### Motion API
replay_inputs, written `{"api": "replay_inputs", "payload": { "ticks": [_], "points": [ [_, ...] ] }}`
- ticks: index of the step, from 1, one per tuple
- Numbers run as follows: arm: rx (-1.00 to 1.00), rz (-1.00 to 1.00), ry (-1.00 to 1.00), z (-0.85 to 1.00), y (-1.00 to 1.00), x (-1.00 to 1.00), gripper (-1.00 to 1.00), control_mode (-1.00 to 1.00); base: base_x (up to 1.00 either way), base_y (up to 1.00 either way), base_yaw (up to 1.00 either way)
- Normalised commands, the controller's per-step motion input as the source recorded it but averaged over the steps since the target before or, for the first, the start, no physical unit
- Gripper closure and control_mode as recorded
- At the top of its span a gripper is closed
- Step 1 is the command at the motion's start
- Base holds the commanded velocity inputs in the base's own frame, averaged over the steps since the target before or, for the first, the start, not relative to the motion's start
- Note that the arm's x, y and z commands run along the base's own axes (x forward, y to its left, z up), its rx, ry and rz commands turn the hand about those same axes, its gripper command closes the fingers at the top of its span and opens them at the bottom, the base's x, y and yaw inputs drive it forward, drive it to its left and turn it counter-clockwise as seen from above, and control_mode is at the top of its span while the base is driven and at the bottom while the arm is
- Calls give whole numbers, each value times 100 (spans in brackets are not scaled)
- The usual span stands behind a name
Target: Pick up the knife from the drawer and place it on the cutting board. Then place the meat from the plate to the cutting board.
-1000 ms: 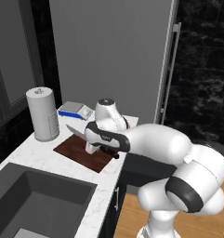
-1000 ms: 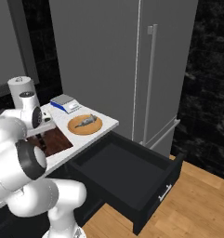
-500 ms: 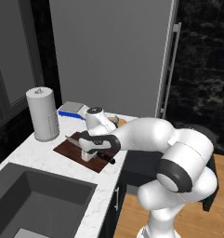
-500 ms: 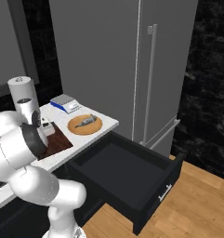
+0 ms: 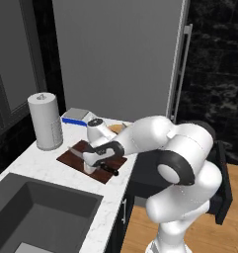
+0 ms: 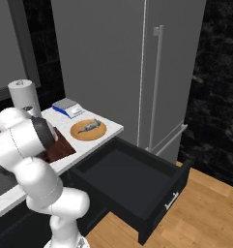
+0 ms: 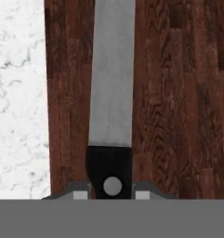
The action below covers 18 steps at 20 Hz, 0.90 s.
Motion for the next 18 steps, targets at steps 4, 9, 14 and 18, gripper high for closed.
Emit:
{"api": "replay_inputs", "payload": {
  "ticks": [4,9,14,18],
  "points": [
    [0,0,0,-8,23,6,100,-100,0,0,0],
    [0,0,0,-6,28,3,100,-100,0,0,0],
    [0,5,0,-3,8,22,100,-100,0,0,0],
    [0,9,0,-2,0,25,100,-100,0,0,0]
  ]
}}
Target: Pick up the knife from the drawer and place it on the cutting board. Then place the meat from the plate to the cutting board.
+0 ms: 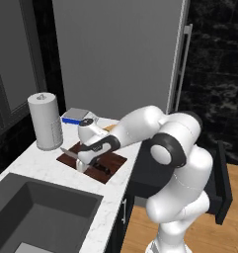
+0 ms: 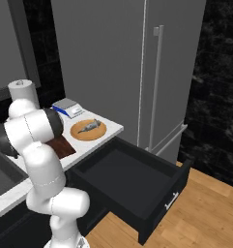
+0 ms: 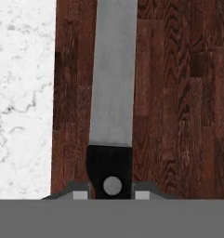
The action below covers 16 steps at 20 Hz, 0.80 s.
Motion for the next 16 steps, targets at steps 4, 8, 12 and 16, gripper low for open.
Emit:
{"api": "replay_inputs", "payload": {
  "ticks": [4,8,12,16],
  "points": [
    [0,6,0,-29,17,5,100,-100,0,0,0],
    [0,4,0,-29,16,0,-100,-100,0,0,0],
    [0,0,-1,-17,2,0,-100,-100,0,0,0],
    [0,0,-2,0,-5,5,-100,-100,0,0,0]
  ]
}}
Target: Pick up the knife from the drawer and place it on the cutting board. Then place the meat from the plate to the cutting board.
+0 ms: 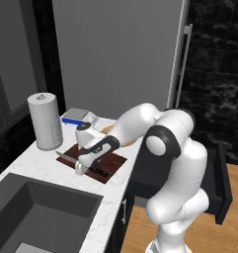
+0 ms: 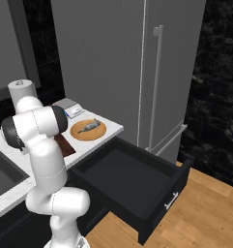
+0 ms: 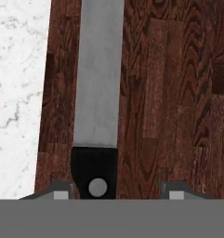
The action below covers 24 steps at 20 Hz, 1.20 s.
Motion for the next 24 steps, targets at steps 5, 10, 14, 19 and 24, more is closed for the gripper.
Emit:
{"api": "replay_inputs", "payload": {
  "ticks": [5,10,14,19,24],
  "points": [
    [0,0,-1,1,-2,2,-100,-100,0,0,0],
    [0,0,0,33,0,-2,-100,-100,0,0,0],
    [0,-4,0,61,-1,-6,-100,-100,0,0,0],
    [3,-14,1,58,-25,0,-100,-100,0,0,0],
    [11,-39,1,25,-78,5,-100,-100,0,0,0]
  ]
}}
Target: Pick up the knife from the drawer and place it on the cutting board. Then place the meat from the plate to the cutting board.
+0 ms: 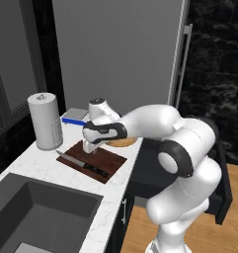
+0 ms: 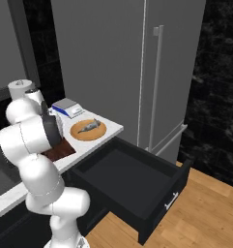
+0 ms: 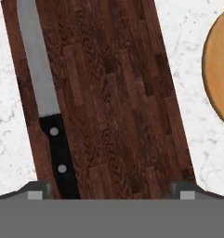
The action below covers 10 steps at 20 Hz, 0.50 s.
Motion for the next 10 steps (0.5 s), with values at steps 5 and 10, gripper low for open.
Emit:
{"api": "replay_inputs", "payload": {
  "ticks": [5,10],
  "points": [
    [10,-50,-19,1,-67,45,-100,-100,0,0,0],
    [6,-46,-27,13,-31,27,-100,-100,0,0,0]
  ]
}}
